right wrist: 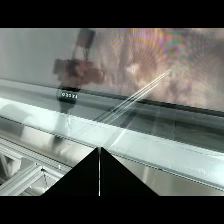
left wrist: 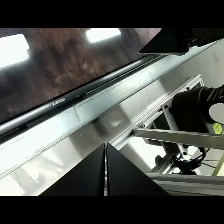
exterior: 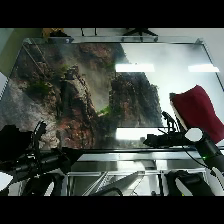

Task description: Fold the shirts.

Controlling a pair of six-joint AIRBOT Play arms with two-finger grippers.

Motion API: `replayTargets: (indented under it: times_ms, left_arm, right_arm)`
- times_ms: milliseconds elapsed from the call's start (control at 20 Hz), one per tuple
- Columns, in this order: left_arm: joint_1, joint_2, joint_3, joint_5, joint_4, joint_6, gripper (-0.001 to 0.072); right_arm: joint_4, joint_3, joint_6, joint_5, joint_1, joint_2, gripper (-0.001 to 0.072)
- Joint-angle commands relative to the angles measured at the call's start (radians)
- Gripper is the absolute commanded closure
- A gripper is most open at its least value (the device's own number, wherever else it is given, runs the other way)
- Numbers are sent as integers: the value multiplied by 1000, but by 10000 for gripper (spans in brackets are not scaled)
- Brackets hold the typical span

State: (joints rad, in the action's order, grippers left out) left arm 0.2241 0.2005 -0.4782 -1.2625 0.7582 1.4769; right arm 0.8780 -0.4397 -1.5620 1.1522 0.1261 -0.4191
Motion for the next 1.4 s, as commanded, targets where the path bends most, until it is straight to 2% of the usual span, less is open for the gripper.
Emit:
replayTargets:
  times_ms: [0,350,400,600,650,750,950,1150,1350]
  left_arm:
    - [0,-1,1,7,0,-1,689]
    - [-1,3,-25,40,52,1,689]
    - [-1,18,-56,43,114,10,689]
    - [-1,175,-266,31,485,162,687]
    - [-1,225,-320,30,555,177,680]
    - [-2,345,-431,25,675,217,21]
    - [-93,576,-596,-6,864,245,17]
    - [-363,768,-637,-43,1112,245,18]
    - [-724,932,-637,18,1078,241,17]
  right_arm:
    - [0,0,-1,0,1,1,694]
    - [0,0,-1,0,1,1,695]
    - [0,0,-1,-1,1,1,694]
    - [0,0,-1,-1,1,1,694]
    - [0,0,-1,-1,1,1,695]
    - [0,0,-1,0,1,1,694]
    - [0,0,-1,-9,1,1,695]
    - [0,0,-1,-8,1,1,694]
    - [0,0,-1,-9,1,1,694]
